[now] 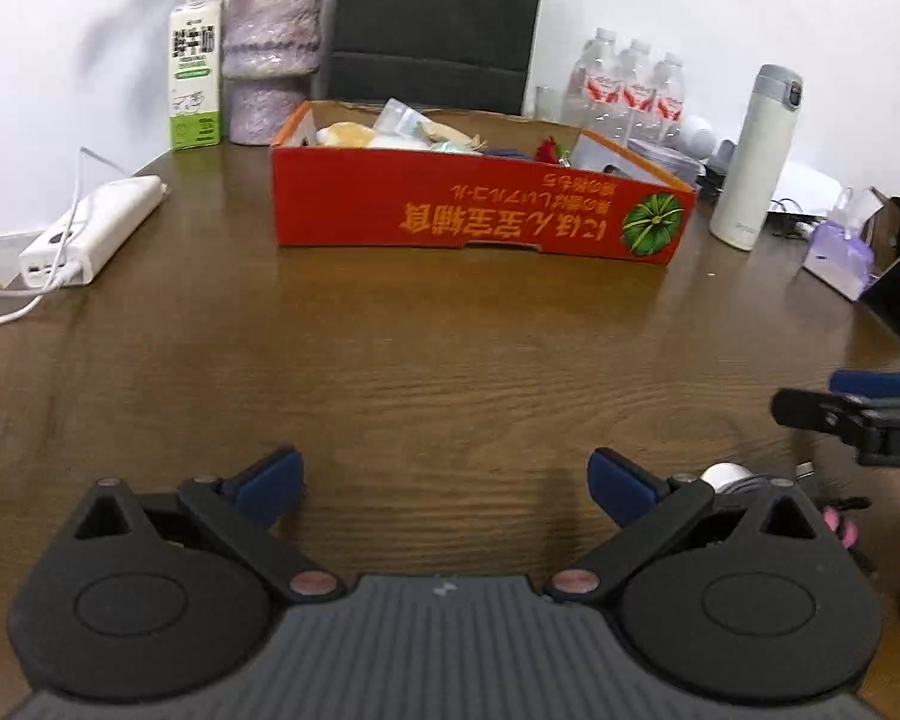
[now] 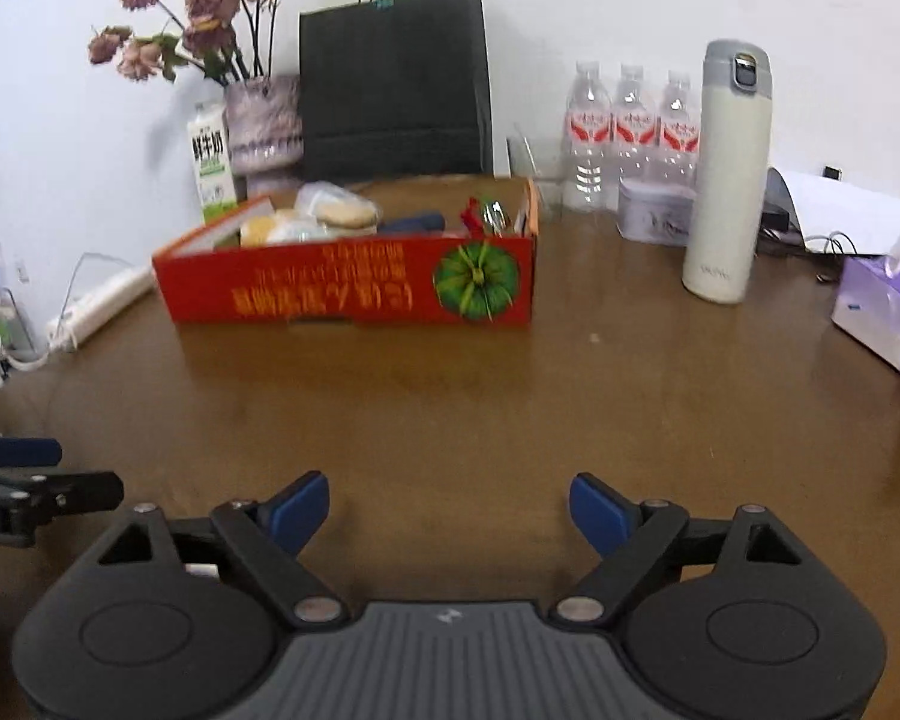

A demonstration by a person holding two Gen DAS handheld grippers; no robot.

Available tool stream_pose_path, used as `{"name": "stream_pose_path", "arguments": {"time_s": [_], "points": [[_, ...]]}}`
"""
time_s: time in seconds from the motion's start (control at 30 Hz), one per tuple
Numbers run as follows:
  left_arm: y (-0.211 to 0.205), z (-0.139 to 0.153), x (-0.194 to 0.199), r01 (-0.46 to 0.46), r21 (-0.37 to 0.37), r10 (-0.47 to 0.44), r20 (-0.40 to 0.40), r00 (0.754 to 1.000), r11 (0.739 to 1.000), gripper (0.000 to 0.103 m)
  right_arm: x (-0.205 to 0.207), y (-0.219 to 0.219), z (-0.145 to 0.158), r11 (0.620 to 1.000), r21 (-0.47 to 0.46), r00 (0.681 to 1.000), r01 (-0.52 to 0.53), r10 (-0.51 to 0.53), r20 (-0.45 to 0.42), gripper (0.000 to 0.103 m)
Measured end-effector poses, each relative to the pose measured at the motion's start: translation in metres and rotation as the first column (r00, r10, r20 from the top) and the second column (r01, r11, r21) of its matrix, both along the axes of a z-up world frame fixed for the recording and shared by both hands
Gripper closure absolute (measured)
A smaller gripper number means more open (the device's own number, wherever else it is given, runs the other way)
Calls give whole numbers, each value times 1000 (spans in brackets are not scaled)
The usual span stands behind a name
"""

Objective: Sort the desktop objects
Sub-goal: 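Withdraw both open tools from the box back over the table, then grasp the black braided cable with the pink tie using the left tool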

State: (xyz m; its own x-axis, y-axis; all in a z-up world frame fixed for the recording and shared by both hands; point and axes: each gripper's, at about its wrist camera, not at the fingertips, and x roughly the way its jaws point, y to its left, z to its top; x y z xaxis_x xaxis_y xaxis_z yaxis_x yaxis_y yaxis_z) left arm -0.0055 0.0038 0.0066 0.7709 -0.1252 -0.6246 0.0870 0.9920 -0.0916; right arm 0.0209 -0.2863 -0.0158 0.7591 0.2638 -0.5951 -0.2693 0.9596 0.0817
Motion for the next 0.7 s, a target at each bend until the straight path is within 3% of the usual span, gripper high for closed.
{"name": "stream_pose_path", "arguments": {"time_s": [0.17, 0.47, 0.5, 0.57, 0.63, 0.7], "points": [[-5, -1, 2, 11, 29, -11, -1, 1000, 1000, 0, -12, 3, -7, 1000, -21, 999, -4, 5, 46, 14], [-9, -2, -2, 15, 42, -15, -3, 1000, 999, 0, -3, -19, -9, 989, 135, 998, 57, -59, 12, 13], [-7, 1, -5, 38, 15, -38, -2, 999, 999, 0, -2, -21, -10, 987, 146, 998, 64, -65, 6, 13], [-3, 7, -13, 116, -123, -119, -16, 993, 986, 0, -1, -23, -11, 985, 161, 998, 65, -67, 4, 13], [-5, 10, -20, 207, -250, -221, -29, 975, 946, 0, -2, -23, -11, 985, 165, 998, 56, -58, 13, 13], [-19, 8, -25, 243, -259, -259, -28, 966, 935, 1, -2, -21, -11, 986, 160, 999, 46, -50, 17, 13]]}}
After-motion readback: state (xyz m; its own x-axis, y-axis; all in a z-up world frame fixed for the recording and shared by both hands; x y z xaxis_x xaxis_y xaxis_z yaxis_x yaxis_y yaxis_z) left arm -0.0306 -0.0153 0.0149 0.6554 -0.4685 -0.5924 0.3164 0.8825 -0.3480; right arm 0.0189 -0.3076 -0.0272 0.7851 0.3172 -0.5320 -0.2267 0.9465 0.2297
